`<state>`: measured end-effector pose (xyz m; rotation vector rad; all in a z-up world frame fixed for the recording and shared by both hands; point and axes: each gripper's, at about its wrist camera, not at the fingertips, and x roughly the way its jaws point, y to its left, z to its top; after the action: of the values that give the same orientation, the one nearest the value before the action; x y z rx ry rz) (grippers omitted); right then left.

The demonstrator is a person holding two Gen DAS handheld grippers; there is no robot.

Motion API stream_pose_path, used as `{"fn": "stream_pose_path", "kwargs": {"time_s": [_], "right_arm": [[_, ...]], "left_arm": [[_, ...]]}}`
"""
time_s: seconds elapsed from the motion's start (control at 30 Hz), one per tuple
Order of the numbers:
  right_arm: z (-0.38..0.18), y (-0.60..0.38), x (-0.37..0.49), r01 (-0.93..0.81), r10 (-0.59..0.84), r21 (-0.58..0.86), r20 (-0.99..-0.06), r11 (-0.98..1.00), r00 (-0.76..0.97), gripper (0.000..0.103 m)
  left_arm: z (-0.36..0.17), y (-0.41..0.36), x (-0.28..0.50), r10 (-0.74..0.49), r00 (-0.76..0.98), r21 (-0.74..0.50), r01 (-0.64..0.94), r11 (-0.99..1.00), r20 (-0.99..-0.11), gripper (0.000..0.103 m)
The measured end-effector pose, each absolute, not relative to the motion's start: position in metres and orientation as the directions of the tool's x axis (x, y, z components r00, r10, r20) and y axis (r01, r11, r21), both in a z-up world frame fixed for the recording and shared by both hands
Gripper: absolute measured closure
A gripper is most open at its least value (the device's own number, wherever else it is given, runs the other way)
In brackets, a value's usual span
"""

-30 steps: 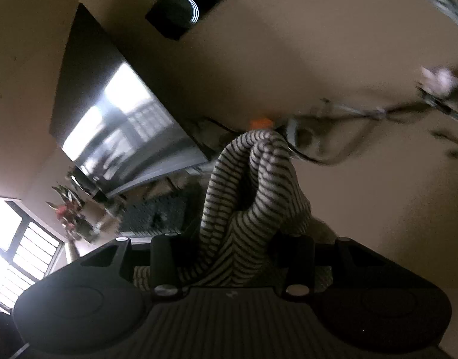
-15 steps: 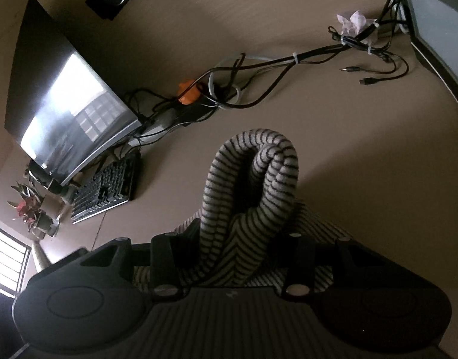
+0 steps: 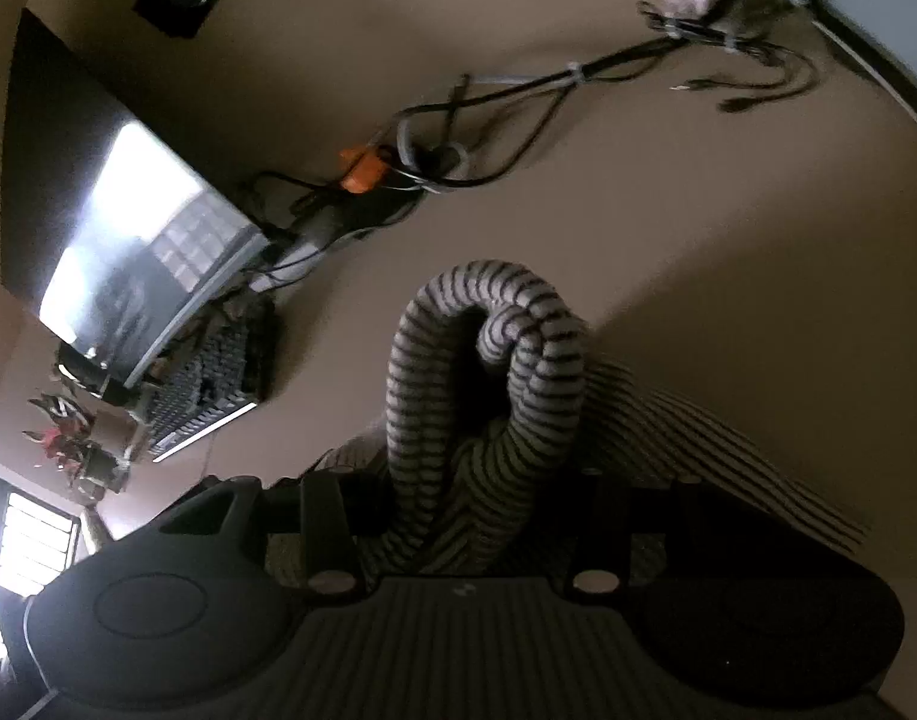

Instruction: Fold clothes

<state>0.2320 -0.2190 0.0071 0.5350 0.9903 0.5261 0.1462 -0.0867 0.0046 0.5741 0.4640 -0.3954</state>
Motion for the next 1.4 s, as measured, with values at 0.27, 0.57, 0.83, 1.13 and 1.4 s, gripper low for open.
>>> {"fn": "stream_pose_path", "kwargs": {"time_s": [0.27,0.57,0.83,1.13,1.4], "right_arm": [[0.061,-0.164,0.283,-0.311,0.698,0.649,-0.502,0.694,0.510,0.059],[0.067,-0.177,0.256,-0.350,0.687,0.605,-0.516,0.715,0.511,0.060],[0.014,-0.197,0.213,-0.242,0.583,0.538,-0.662,0.807,0.472,0.054],[0.080,-0.219,0.187,-0.209,0.315,0.238,-0.639,0.949,0.701,0.029],[0.035,-0.202,0.187,-0.206,0.170,0.030,-0.682,0.978,0.711,0.013]], "left_arm": [[0.064,-0.045,0.174,-0.212,0.911,0.562,0.387,0.730,-0.353,0.071],[0.036,-0.053,0.121,-0.282,0.902,0.711,0.432,0.555,-0.327,0.074],[-0.016,-0.063,0.081,-0.351,0.823,0.723,0.563,0.400,-0.447,0.073],[-0.040,-0.074,0.064,-0.402,0.796,0.747,0.584,0.316,-0.453,0.068],[0.006,-0.053,0.095,-0.403,0.741,0.561,0.670,0.486,-0.537,0.034]]}}
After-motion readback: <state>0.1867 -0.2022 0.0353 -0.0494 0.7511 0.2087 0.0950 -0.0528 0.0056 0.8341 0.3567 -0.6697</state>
